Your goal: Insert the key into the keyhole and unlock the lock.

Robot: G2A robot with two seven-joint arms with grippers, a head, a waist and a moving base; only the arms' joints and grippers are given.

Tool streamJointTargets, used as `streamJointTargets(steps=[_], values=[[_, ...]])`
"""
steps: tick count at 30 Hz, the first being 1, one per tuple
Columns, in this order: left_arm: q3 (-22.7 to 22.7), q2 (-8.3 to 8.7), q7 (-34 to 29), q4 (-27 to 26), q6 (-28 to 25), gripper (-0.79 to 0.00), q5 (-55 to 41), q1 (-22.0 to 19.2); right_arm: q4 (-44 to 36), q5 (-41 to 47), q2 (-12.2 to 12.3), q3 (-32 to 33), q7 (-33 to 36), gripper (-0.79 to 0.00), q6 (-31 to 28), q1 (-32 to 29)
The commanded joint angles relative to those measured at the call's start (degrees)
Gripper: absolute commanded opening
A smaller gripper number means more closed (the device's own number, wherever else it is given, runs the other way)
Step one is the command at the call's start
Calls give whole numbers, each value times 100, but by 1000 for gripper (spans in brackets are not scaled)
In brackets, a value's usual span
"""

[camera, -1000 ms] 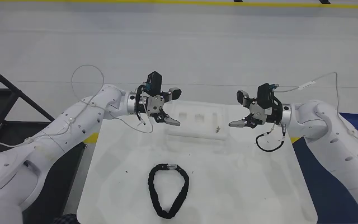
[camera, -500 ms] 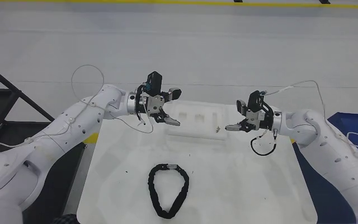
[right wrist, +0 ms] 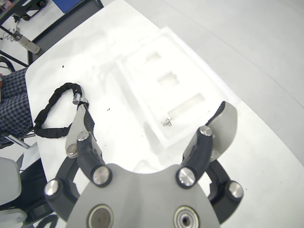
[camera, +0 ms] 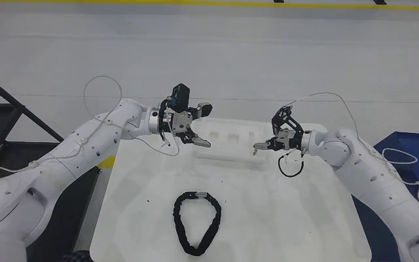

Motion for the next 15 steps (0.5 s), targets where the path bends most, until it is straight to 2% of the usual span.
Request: streamJointTargets(steps=[1,9,15], values=[[0,0,0,0,0,0,0,0,73,33,-59,-61,165,0,232,35],[0,0,0,0,0,0,0,0,342,446,-367,-289,831,0,1270,176],[0,0,0,0,0,0,0,0,511,751,-635,-477,1423,0,2335,313]])
